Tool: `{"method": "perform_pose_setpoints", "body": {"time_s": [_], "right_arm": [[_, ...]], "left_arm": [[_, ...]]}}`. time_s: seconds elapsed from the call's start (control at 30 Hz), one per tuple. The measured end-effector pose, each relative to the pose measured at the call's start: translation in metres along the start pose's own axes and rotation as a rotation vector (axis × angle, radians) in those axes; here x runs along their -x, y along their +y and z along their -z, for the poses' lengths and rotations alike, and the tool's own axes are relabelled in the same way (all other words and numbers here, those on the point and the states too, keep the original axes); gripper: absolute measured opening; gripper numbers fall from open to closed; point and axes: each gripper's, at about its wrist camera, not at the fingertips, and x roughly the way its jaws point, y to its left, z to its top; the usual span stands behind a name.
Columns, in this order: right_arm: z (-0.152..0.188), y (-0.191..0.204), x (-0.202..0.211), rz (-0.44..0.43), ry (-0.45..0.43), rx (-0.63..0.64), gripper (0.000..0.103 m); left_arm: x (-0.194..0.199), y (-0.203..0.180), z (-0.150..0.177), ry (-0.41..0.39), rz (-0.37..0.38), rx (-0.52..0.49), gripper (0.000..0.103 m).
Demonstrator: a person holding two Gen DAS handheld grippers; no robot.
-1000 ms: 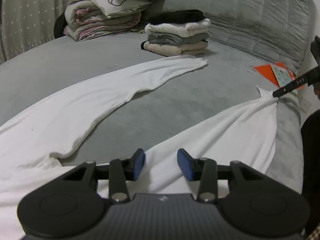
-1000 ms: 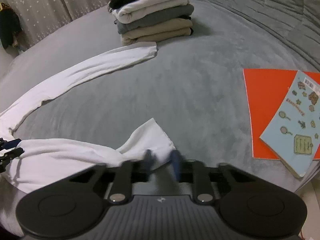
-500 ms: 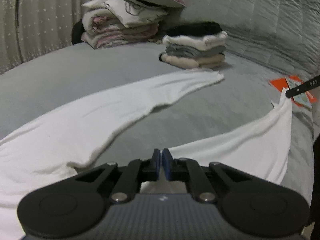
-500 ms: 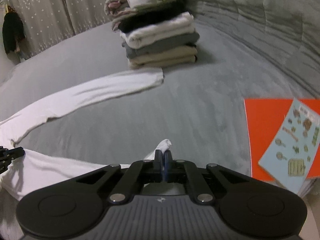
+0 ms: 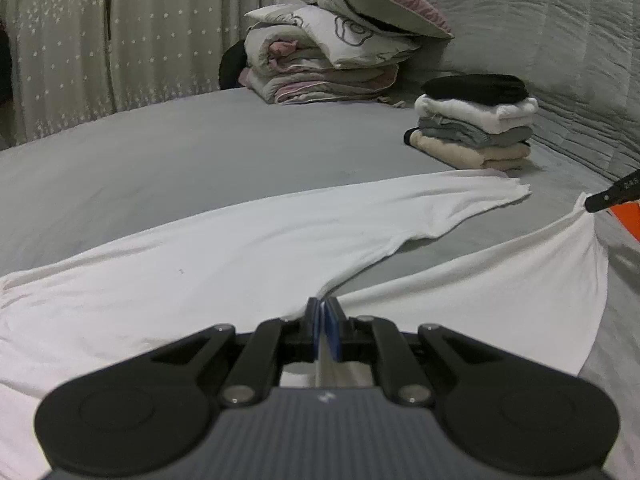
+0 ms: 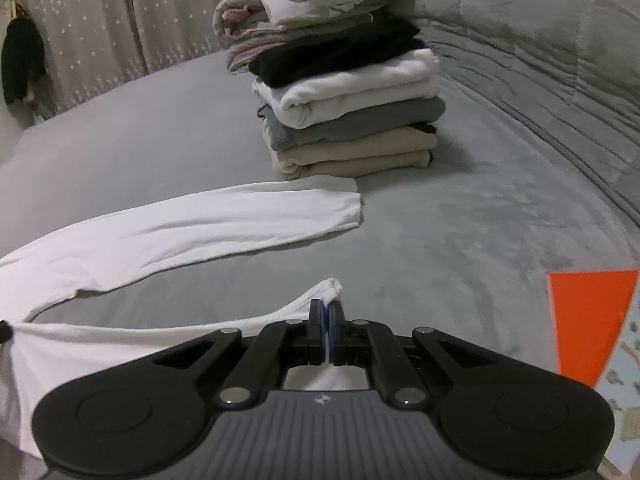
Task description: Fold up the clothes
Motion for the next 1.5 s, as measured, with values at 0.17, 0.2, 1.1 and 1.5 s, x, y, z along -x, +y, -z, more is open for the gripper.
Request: {"method": "perform_pose_setpoints", "body": {"time_s": [0.17,0.2,1.1,1.5], "right_arm": [[-0.003,0.007,-0.031,0.031,0.034,-0.011,0.005],[-0.002,0.008,-0.037,0.036,0.044,-0.013,0.005],[0.052,-0.027,0.030,-0.026,0.042,-0.205,0.041],[0.076,-0.035,0.047,-0.077,0.040,-0.310,0.042]], "left_arm": [[-0.005,0.002,0.002,0.022,-0.006,-0.007,0.006],[-0.006,0.002,0.003,0.030,-0.010,-0.010,0.006],[0.034,-0.016,0.007,-0.032,0.118,-0.067,0.060],[0.054,-0.042,0.024,-0.046,0.262,-0.161,0.060]]}}
